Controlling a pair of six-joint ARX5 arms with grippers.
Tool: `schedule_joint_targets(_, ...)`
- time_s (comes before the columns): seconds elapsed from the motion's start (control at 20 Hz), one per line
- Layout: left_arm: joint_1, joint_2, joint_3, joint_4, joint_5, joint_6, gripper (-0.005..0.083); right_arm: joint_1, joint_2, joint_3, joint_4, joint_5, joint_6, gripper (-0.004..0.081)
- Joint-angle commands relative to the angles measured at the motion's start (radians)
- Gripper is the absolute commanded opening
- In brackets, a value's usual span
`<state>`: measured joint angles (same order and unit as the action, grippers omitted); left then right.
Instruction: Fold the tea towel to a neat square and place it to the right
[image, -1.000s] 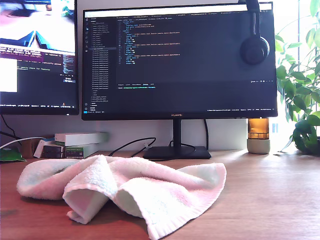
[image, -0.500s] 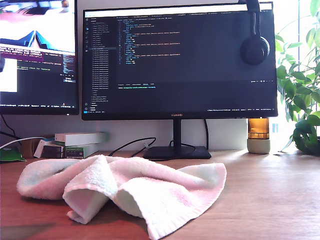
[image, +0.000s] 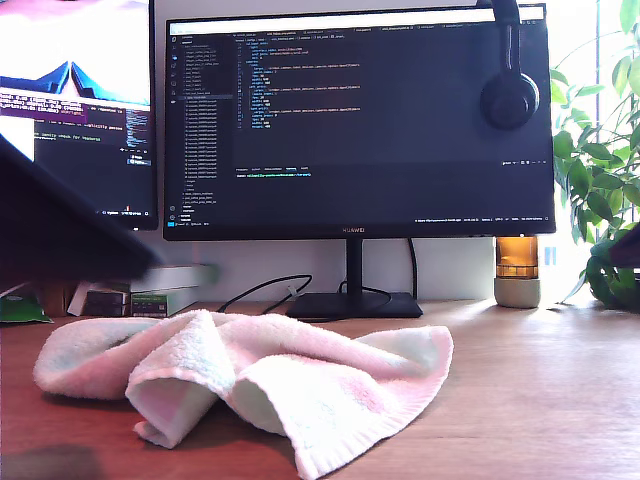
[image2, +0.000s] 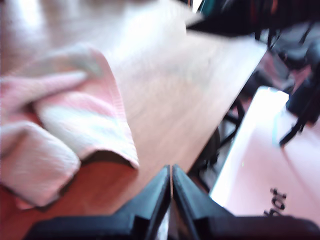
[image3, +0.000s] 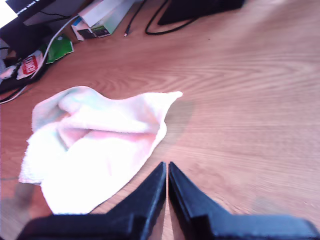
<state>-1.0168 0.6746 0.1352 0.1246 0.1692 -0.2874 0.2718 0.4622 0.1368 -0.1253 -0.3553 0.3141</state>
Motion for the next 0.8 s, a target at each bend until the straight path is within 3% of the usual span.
schedule_joint_targets(0.0,-0.026,0.076,-0.006,0.049,-0.021,0.006,-0.0019,0.018,0.043,0.01,0.005,-0.016,0.011,-0.0013)
schedule_joint_targets(0.3,-0.037,0.308,0.085,0.117,-0.027,-0.019,-0.0019,0.062,0.269,0.073,0.016,-0.086,0.193,-0.0009)
schedule_joint_targets(0.35,-0.037,0.333,0.096,0.132,-0.028,-0.018,-0.0019,0.062,0.325,0.103,0.016,-0.092,0.197,0.002)
schedule_joint_targets(0.5,-0.037,0.371,0.112,0.139,-0.028,-0.016,-0.0019,0.062,0.502,0.205,0.016,-0.092,0.21,0.0215)
schedule_joint_targets(0.75,-0.037,0.378,0.112,0.139,-0.029,0.008,-0.0019,0.062,0.833,0.418,0.016,-0.111,0.209,0.0254)
